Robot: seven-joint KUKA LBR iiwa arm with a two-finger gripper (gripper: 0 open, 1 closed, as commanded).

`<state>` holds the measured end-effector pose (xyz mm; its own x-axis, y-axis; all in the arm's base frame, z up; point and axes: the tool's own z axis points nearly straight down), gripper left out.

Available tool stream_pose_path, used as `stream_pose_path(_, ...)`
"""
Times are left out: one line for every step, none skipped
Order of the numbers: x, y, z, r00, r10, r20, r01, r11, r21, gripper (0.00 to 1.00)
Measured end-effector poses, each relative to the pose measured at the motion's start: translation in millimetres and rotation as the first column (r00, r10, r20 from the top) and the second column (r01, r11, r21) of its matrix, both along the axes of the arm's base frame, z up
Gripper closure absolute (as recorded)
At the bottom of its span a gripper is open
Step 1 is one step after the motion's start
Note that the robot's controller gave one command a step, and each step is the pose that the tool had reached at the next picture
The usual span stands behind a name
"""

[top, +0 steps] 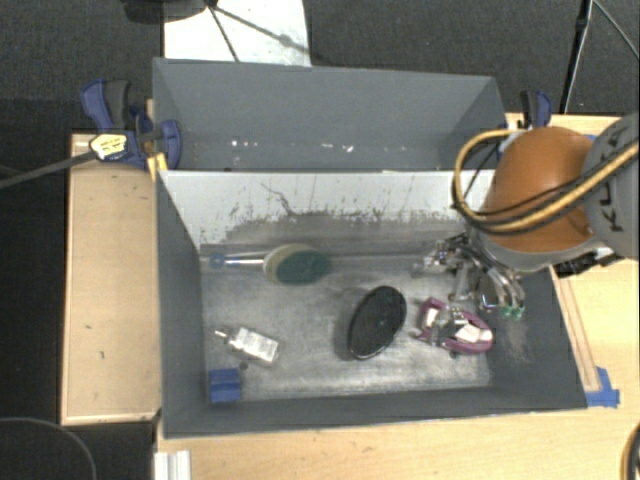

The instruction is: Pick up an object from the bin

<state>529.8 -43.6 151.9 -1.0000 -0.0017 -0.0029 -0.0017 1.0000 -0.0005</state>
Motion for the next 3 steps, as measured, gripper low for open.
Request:
stream_pose_path(-2.2,15,-80,0.99,-0.14,0.007,0.14,0.99,0.002,0.0)
stream_pose_path(4.2,83,-67,1.0,0.01,0.003,-0.01,1.0,0.003,0.0)
stream_pose_path(4.0,80,-67,1.0,0.006,0.002,-0.006,1.0,0.001,1.0)
